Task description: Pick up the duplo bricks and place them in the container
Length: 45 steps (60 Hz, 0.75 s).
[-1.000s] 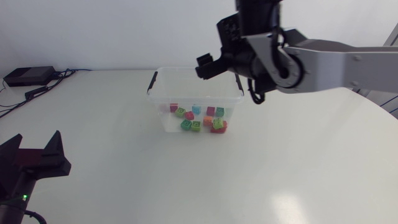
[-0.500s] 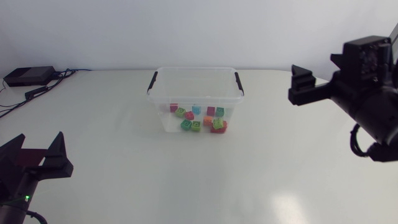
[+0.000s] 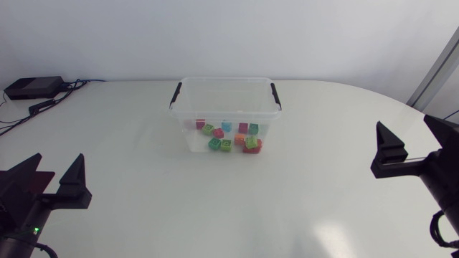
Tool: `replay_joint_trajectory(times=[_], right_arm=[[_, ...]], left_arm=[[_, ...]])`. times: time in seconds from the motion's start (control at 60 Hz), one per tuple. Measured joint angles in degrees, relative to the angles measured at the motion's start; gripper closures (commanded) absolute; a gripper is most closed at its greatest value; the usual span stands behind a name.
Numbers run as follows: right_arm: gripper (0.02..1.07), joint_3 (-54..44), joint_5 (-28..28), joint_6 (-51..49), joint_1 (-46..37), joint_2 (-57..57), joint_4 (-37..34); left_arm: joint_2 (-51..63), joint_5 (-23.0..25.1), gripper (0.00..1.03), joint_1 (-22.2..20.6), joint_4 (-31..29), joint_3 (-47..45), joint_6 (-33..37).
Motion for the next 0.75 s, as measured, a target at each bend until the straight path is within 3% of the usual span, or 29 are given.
replay_joint_trajectory(times=[0.467, 0.75], right_arm=[[0.07, -13.84, -11.93, 10.67, -8.24, -17.29, -3.1], [0.07, -15.69, -13.14, 12.13, -9.25, -19.45, -3.89]], left_arm=[[0.07, 7.69, 0.04, 1.99, -1.81, -0.02, -4.92], [0.07, 8.55, 0.04, 2.21, -2.01, -0.02, -5.73]])
